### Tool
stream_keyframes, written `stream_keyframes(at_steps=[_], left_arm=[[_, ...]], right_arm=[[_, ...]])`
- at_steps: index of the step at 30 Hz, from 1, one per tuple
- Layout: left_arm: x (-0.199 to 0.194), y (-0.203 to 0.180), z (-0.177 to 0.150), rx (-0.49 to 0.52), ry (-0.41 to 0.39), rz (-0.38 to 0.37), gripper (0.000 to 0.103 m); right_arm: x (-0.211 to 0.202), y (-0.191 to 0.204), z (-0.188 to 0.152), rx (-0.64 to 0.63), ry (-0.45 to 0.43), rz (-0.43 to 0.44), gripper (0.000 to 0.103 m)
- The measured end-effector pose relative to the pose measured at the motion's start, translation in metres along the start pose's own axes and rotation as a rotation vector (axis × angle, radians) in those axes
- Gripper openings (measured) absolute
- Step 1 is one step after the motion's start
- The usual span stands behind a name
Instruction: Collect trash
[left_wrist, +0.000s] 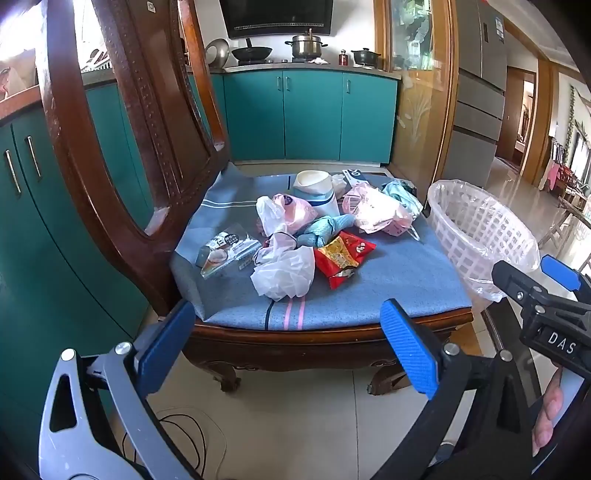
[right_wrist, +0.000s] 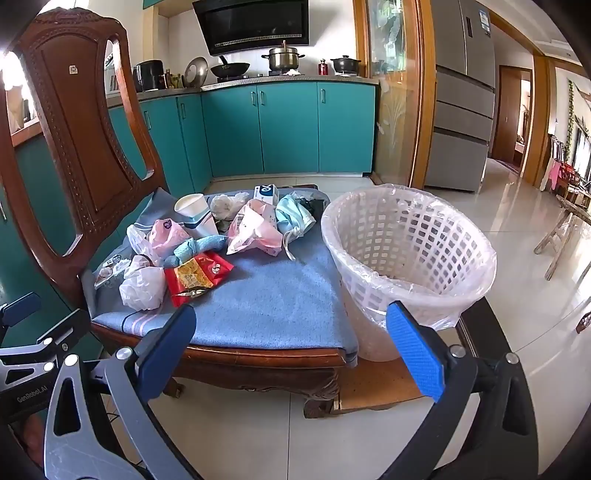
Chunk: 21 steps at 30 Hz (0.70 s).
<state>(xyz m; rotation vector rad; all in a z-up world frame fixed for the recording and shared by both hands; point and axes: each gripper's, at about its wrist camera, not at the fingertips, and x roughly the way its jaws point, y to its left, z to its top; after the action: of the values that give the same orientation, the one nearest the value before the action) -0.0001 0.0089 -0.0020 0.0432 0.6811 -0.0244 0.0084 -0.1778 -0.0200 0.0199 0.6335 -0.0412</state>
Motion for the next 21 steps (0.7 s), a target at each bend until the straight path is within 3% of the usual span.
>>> stream_keyframes(at_steps=[21], left_arm=[[0.0005,-0.0008,-0.0020,0.000,0.005,0.003,0.100]], right_arm=[[0.0019,-0.0001,-0.0014,0.002,0.006,0.002,0.100]])
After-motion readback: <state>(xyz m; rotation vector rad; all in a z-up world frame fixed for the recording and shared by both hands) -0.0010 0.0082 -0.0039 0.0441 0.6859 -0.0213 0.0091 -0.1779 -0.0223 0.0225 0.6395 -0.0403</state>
